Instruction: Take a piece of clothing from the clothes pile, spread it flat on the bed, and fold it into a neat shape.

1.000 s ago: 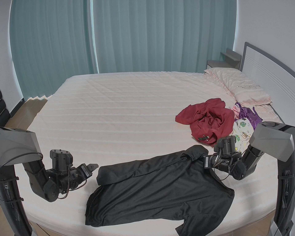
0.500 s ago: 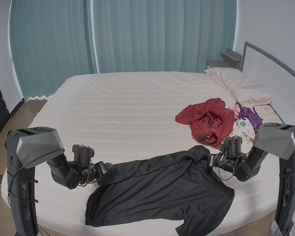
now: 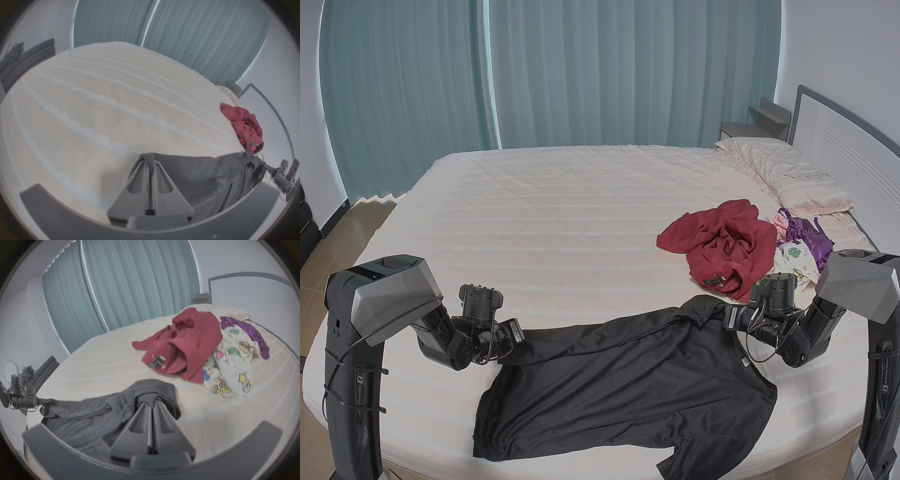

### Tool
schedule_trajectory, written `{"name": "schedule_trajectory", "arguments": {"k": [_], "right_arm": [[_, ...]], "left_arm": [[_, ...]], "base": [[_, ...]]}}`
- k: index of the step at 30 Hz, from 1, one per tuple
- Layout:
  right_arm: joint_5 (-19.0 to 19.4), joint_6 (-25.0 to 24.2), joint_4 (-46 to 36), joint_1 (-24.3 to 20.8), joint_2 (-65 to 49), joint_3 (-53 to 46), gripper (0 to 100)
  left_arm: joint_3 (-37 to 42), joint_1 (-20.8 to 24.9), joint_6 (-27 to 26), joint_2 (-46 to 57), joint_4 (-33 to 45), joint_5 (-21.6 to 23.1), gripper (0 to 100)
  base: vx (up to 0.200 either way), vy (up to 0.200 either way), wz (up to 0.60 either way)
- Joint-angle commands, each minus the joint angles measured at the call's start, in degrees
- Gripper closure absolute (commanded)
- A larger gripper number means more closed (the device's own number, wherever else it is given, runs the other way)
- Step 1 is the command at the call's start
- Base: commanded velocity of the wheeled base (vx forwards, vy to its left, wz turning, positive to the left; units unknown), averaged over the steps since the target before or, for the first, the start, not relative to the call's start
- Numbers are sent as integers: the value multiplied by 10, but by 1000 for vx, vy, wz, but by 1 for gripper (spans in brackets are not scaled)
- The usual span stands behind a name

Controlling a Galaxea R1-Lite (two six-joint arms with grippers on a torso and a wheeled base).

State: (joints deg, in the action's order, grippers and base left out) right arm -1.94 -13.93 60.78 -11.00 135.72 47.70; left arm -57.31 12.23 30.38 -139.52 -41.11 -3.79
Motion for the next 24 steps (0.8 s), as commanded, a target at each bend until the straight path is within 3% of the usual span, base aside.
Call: {"name": "schedule_trajectory", "arguments": {"k": [1, 14, 24], "right_arm": [[0, 0, 35, 11, 12, 11, 100], [0, 0, 44, 37, 67, 79, 100], [0, 0, 34, 37, 120, 131, 100]], "left_arm": [[-32, -26, -1, 6, -1, -32, 100], [-98, -102, 4, 14, 1, -37, 100], [-100, -103, 3, -31, 2, -37, 100]], "base": [[0, 0, 0], [0, 0, 0], [0, 0, 0]]}}
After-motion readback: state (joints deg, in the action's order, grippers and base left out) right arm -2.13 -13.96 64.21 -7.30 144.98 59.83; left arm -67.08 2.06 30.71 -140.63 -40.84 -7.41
